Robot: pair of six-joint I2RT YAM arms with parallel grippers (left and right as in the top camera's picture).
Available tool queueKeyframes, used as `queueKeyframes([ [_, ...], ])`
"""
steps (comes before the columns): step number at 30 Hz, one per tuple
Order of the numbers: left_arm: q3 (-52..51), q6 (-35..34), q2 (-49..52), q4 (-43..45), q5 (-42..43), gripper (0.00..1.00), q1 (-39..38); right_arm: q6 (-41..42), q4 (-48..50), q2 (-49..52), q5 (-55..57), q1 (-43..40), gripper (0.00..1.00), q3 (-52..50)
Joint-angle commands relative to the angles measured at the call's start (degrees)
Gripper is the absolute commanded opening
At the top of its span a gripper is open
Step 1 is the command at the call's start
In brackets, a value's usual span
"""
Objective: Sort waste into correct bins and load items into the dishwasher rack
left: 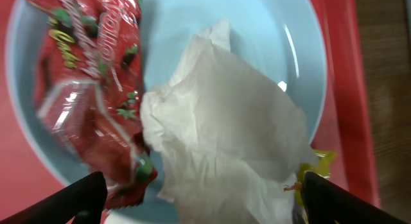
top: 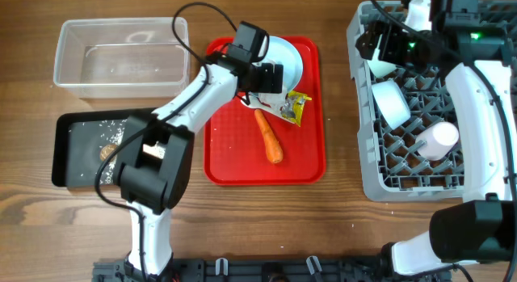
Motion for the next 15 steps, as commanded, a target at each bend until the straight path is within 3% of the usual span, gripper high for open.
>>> queueKeyframes([
  [1,-0.22,1.86,1.81,2.1,-2.05,0.91,-0.74,0.63,-0.92,-1.33,0.74,-0.72,1.0,0.02],
  [6,-0.22,1.84,3.89,2.97,-2.97,0.75,-0.72,0.63,-0.81,-1.33,0.74,-0.72,0.99,0.02],
  [8,-0.22,1.84,4.79,3.17,-3.37,0.6,-0.72,0.59,-0.85,-1.33,0.76,-0.72,0.99,0.02],
  [13,-0.2,1.84,5.05,3.87,-3.39,0.08,-0.72,-0.28,-1.03,-1.33,0.74,-0.72,0.99,0.02],
  [15,-0.04,1.84,4.55,3.98,-3.37,0.04,-0.72,-0.74,-1.07,-1.33,0.76,-0.72,0.99,0.02],
])
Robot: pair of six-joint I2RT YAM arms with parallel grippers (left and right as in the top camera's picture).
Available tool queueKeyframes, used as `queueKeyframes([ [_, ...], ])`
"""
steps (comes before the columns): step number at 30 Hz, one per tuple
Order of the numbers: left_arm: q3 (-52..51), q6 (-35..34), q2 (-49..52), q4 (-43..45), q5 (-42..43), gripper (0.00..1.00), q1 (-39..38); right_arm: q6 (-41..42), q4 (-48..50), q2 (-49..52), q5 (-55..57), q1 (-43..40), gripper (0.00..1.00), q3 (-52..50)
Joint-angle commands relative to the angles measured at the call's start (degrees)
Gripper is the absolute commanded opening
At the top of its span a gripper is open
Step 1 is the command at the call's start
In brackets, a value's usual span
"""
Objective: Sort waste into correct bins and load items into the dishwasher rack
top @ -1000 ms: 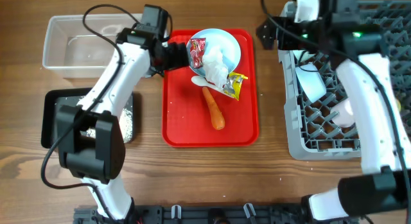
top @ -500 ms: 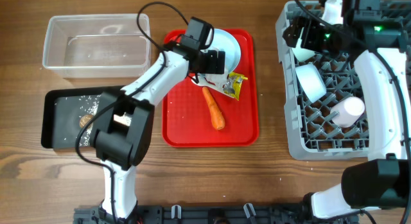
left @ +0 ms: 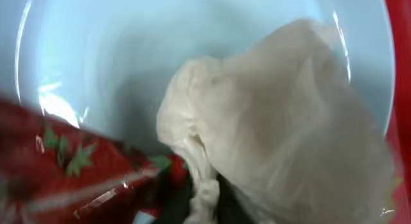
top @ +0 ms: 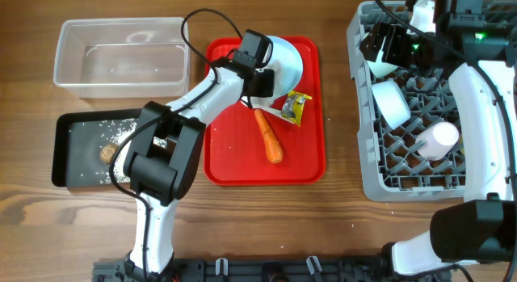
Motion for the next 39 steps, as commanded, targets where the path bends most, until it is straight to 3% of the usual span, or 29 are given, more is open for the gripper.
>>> queueKeyframes([
  [1,0.13,0.28,-0.52,0.37,-0.79,0.04,-0.15,-0.85,-0.2,-1.33,0.59,-0.09,0.99,0.02],
  [17,1.07,0.07,-25.49,-8.2,-0.85,0.04,3.48,-0.85,-0.31,-1.33,2.45,-0.09,0.99,0.02],
  [24,1.07,-1.53,-27.08,-10.47,-9.46,0.04,17.29,-0.85,-0.28,-1.33,2.43,-0.09,0.99,0.02],
  [29,1.05,-1.49,-22.34,-8.52,-10.01,0.05,27.02,-0.83,-0.31,-1.33,2.43,-0.07,0.99,0.02],
  [30,1.05,-1.51,-20.7,-8.15,-9.92,0.08,28.81,-0.81,-0.33,-1.33,2.4,-0.07,0.99,0.02],
  [31,1.05,-1.51,-19.28,-7.91,-9.7,0.24,29.86,-0.81,-0.31,-1.33,2.4,-0.07,0.99,0.02],
  [33,1.05,-1.46,-16.55,-7.17,-8.24,0.99,31.19,-0.81,-0.28,-1.33,2.4,-0.07,0.99,0.02],
  [39,1.05,3.34,-11.39,-5.53,-3.54,1.0,31.23,-0.83,-0.39,-1.33,2.43,-0.09,0.99,0.02],
])
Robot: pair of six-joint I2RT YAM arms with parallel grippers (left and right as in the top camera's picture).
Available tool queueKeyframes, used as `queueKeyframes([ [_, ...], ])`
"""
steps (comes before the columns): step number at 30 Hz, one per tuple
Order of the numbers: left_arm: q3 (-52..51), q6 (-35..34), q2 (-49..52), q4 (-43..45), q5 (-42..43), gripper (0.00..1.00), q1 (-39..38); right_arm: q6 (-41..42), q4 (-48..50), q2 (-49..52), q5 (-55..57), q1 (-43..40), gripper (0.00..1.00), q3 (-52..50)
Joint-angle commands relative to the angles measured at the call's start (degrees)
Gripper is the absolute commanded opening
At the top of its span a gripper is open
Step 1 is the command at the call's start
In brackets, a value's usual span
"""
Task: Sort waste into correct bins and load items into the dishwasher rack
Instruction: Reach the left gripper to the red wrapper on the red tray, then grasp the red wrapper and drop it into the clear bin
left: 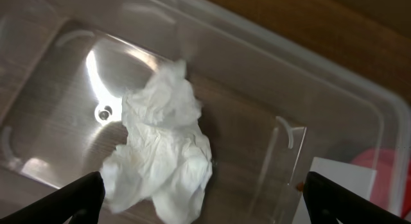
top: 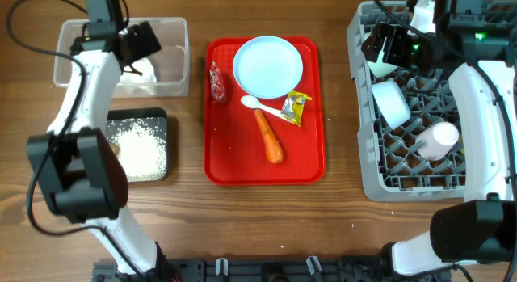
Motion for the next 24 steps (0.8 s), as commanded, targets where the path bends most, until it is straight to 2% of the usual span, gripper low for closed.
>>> queueKeyframes([
  [1,0.33,3.98,0.96,0.11,5.35,1.0,-1.2,-0.79,-0.22,-1.31,0.87,-0.09,0.99,0.02],
  [7,0.33,5.03,-4.28,-7.06,13.07,0.99,-6.54,-2.25,-0.22,-1.31,0.9,-0.09,0.99,0.02],
  [10,0.33,4.96,-5.18,-12.59,13.14,0.96,-10.97,-2.23,-0.09,-1.29,0.9,-0.09,1.0,0.02],
  [13,-0.7,4.98,-3.72,-17.16,13.0,0.89,-17.07,-2.21,-0.07,-1.29,0.87,-0.09,0.99,0.02],
  [17,-2.97,2.62,-0.72,-16.65,9.77,0.85,-21.59,-2.21,-0.37,-1.29,0.87,-0.09,0.99,0.02],
  [21,-3.89,0.57,2.97,-15.08,7.3,0.83,-22.88,-2.25,-0.87,-1.29,0.87,-0.09,0.99,0.02],
  [24,-3.89,0.63,5.07,-13.05,7.23,0.75,-22.82,-2.25,-0.98,-1.29,0.87,-0.09,1.0,0.02],
])
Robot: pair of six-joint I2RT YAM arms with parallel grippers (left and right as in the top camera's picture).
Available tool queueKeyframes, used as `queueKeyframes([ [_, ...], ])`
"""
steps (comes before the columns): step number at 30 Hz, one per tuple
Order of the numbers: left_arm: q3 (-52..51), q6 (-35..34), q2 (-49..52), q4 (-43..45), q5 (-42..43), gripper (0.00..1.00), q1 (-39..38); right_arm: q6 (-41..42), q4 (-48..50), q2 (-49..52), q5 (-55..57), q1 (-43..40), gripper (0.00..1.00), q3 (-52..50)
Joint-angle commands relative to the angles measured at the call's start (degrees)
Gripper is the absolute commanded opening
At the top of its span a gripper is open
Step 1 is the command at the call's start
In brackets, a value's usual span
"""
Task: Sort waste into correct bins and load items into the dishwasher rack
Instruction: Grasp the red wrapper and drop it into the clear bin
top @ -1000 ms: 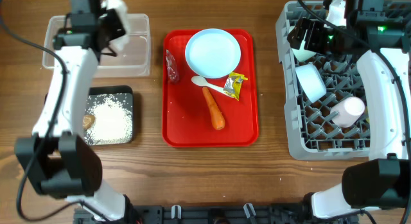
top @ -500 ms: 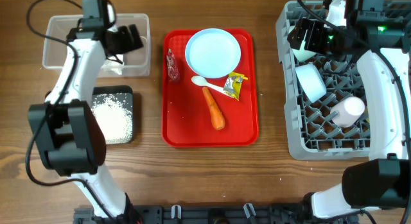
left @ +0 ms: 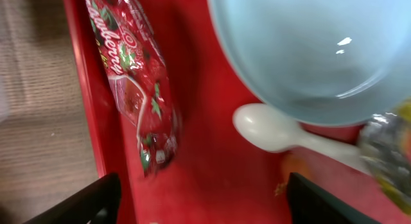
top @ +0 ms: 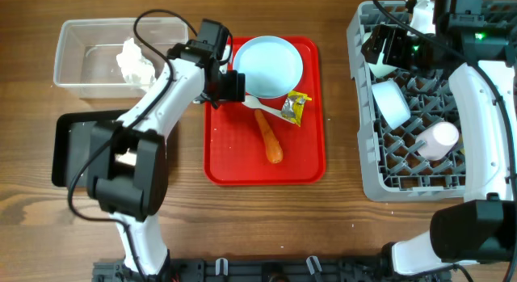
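My left gripper (top: 227,83) (left: 202,211) hangs open over the left side of the red tray (top: 242,165), with nothing between its fingers (left: 87,203). Just ahead of it a red snack wrapper (left: 135,83) lies along the tray's left edge. A bare light-blue plate (top: 269,65) (left: 308,51) sits at the tray's back. In front of the plate are a white spoon (top: 266,107) (left: 276,131), a yellow wrapper (top: 296,107) and a carrot (top: 270,138). A crumpled white tissue (top: 135,62) lies in the clear bin (top: 85,78). My right gripper (top: 388,46) is over the dishwasher rack (top: 367,165); its jaws do not show.
A black tray (top: 69,153) lies at the front left, partly under my left arm. The rack holds a white cup (top: 390,100) and a white tumbler (top: 437,141). Bare wooden table runs along the front.
My left gripper was open over the clear bin with the tissue lying in it. Now it is over the tray's left side, above the red wrapper. The right arm has not moved.
First my left gripper was open above the plate, which held a tissue and the red wrapper. Then it was low against the tissue. Later the tissue lay in the clear bin, the wrapper at the tray's left edge and the plate bare. Now the gripper is back over the tray.
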Motion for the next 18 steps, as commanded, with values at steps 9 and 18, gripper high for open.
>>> queueKeyframes([
  [9,-0.74,-1.25,6.45,5.92,-2.51,0.06,0.37,-1.18,-0.57,-1.29,0.76,-0.09,1.0,0.02],
  [18,6.45,1.57,-3.58,-3.82,-8.22,0.04,0.85,-1.09,-0.59,-1.29,1.81,-0.09,1.0,0.02],
])
